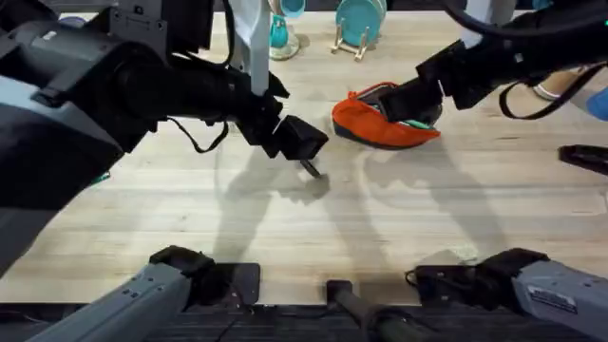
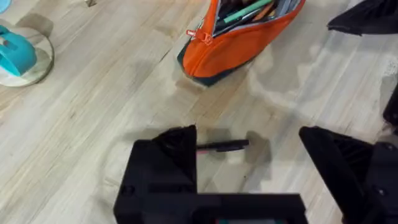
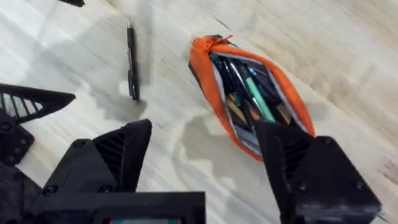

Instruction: Unzip the bag, pick up the pens from the table one at a time and place them inside, then zip the bag closed.

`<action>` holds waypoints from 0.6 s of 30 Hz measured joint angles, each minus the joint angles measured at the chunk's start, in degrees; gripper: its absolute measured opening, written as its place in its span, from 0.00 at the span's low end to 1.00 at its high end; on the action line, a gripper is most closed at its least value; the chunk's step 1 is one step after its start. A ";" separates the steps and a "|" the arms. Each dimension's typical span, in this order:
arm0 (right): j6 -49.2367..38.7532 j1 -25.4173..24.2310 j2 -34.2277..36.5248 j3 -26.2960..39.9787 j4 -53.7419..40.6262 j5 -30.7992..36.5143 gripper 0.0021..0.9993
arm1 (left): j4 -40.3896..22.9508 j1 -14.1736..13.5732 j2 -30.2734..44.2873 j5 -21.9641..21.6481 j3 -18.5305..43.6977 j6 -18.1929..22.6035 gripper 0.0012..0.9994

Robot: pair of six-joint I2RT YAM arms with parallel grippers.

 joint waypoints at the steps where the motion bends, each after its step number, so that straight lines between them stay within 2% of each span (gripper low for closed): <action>1: 0.09 0.00 0.00 0.00 -0.20 -0.02 1.00 | 0.00 0.00 0.00 0.00 0.00 0.01 1.00; 7: 0.63 0.00 -0.02 0.00 -0.75 -0.15 1.00 | 0.15 0.00 0.00 0.00 0.00 -0.08 0.99; 9: 0.67 0.00 -0.02 0.00 -0.75 -0.15 1.00 | 1.15 0.00 0.00 -0.48 0.00 -2.01 1.00; 13: 0.72 0.00 -0.02 0.00 -0.75 -0.15 1.00 | 4.55 0.00 0.00 -3.43 0.00 -10.27 0.99; 18: 0.90 0.00 -0.02 0.00 -0.75 -0.15 1.00 | 6.40 0.00 0.00 -8.54 0.00 -25.93 1.00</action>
